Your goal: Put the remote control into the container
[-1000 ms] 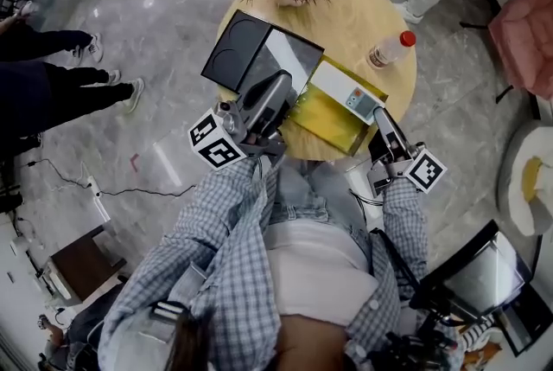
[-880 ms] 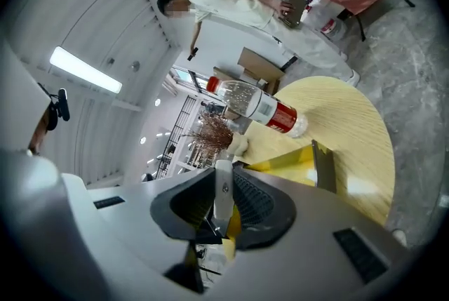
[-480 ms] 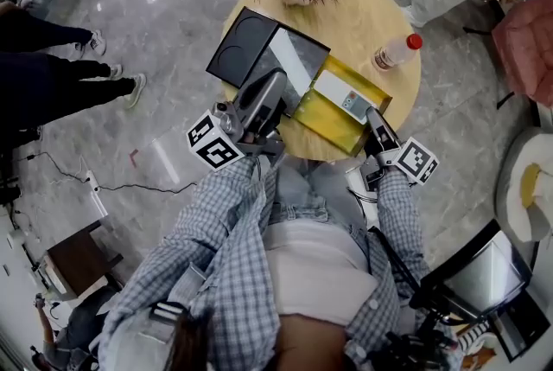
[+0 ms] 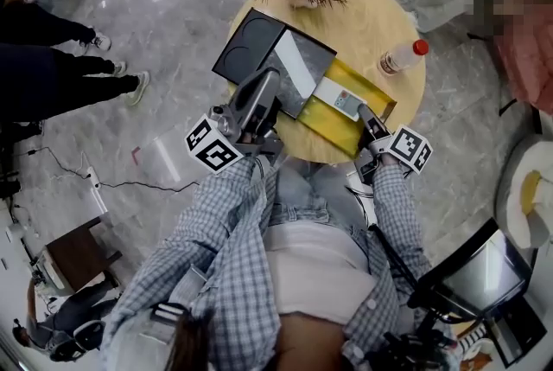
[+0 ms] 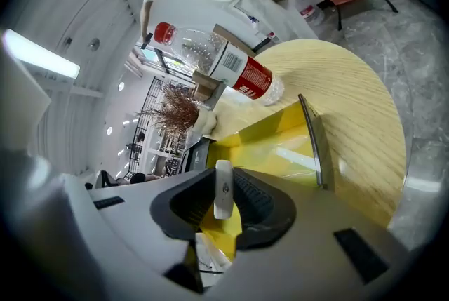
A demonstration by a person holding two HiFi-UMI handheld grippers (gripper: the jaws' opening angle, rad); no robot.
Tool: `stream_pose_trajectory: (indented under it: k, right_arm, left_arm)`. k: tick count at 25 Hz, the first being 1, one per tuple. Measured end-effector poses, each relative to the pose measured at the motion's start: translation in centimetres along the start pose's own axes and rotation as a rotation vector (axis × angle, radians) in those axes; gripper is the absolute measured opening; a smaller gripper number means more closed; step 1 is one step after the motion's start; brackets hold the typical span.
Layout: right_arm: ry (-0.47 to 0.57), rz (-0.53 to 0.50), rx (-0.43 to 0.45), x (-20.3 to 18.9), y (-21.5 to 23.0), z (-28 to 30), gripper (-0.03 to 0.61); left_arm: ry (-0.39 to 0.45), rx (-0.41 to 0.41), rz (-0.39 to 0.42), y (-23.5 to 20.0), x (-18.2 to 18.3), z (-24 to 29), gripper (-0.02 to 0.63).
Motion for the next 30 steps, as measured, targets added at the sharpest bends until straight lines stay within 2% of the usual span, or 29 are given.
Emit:
stream_pose_trajectory:
  k: [7,13,17,24,30]
  right_arm:
    - [0.071,0.117,-0.002,1.5,0.8,0.7,0.087]
    - [0.120,0.170,-0.039,2.5,2.0,1.1,0.087]
    - [0.116,0.147,-0.074,3.3,2.3,1.4,0.087]
    - [0.024,0.020,-0.207,3.5,2.0,2.2,0.087]
    - [0.046,0.047,-0.253,4.1,2.8,2.9,0.087]
  left_arm:
    - [-0.010,0.001,0.003,0.0,0.0,-0.1,0.008]
    - [-0.009,0.010,-0.006,-0.3,-0.1,-0.4,0.008]
    - [-0.027,0.013,-0.007,-0.4,-0.3,-0.2,0.008]
    - [-0.034,0.025,-0.008,-0.1,-0.3,0.0,0.008]
    - [-0.026,0.040,0.000,-0.4,0.0,-0.5,0.008]
Point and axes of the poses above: the fingertips, and each gripper's own axes: z forward along the fingers, y to its right, x out of its top, the point moved 3 cm from there along -z, backward along the fingers, and after that the axes turned 15 degrees about -y, right-handed, at the moved point
